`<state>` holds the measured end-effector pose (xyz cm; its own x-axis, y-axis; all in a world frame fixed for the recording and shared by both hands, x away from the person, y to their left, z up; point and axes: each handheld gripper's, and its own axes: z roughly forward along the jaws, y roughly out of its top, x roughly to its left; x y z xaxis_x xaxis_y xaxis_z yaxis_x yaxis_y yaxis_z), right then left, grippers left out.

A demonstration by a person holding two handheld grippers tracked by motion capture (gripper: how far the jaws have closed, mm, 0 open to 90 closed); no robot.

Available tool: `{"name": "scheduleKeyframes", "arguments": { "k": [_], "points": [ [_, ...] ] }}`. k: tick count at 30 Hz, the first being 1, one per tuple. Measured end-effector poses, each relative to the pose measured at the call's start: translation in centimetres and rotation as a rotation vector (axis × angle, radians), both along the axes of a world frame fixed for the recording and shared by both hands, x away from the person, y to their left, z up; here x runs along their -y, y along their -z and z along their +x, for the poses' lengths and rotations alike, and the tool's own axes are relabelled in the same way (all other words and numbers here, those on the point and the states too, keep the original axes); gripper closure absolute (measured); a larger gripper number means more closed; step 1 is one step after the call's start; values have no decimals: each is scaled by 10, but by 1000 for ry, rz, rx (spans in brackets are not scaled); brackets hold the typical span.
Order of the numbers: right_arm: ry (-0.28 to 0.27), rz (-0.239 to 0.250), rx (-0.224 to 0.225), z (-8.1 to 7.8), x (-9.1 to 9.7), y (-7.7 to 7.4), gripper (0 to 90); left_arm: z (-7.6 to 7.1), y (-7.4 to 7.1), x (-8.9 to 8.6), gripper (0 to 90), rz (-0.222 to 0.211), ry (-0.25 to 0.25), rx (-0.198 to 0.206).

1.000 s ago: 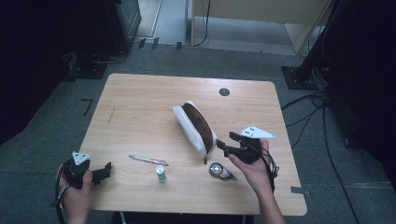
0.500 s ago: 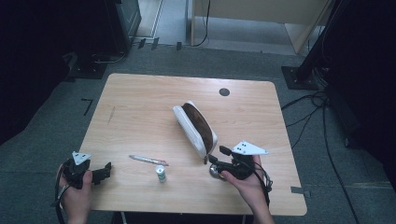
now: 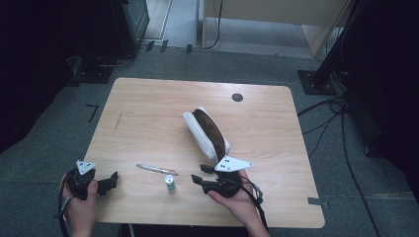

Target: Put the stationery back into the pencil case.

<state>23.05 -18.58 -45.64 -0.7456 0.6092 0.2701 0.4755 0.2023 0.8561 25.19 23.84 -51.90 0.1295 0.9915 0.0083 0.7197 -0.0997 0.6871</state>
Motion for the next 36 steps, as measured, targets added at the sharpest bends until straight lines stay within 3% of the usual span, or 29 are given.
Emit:
{"name": "scheduleKeyframes", "arguments": {
  "k": [10,17,28,32,36],
  "points": [
    [-104,12,5,-2,-37,-4,501,0,0,0,0,0,2,1],
    [-140,15,-15,-2,-56,1,511,0,0,0,0,0,2,0],
    [-108,-27,6,-3,-72,9,541,0,0,0,0,0,3,1],
    [-87,-69,66,-6,-76,12,575,0,0,0,0,0,4,1],
    [-71,-87,89,-7,-78,13,619,0,0,0,0,0,4,1]
  ]
}}
